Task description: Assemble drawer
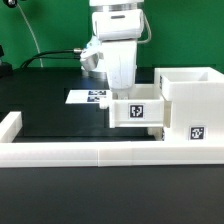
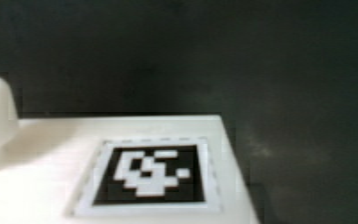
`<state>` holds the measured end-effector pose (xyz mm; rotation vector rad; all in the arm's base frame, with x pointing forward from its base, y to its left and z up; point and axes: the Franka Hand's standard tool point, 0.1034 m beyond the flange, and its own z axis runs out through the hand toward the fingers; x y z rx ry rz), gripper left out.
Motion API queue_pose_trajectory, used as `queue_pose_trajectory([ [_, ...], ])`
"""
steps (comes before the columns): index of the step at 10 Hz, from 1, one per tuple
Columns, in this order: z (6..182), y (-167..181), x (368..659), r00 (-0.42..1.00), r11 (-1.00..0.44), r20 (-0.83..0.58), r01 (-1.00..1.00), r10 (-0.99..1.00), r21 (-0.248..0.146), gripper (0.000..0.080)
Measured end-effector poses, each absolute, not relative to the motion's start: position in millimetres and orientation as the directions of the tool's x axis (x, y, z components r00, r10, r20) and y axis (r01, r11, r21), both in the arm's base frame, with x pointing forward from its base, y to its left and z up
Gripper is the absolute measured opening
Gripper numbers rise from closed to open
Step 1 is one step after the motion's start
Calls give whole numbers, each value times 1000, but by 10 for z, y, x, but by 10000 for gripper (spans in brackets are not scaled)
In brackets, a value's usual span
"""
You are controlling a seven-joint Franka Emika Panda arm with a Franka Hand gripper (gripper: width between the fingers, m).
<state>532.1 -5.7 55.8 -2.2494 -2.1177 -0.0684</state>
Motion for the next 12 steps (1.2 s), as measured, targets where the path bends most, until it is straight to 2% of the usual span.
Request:
queue_pose_trajectory([
  [4, 601, -32, 5365, 79, -77, 65, 997, 995, -33, 44],
  [9, 577, -19, 5345, 89, -87, 65, 996, 994, -37, 44],
  [12, 552, 59, 5327, 53, -52, 69, 998, 996, -18, 44],
])
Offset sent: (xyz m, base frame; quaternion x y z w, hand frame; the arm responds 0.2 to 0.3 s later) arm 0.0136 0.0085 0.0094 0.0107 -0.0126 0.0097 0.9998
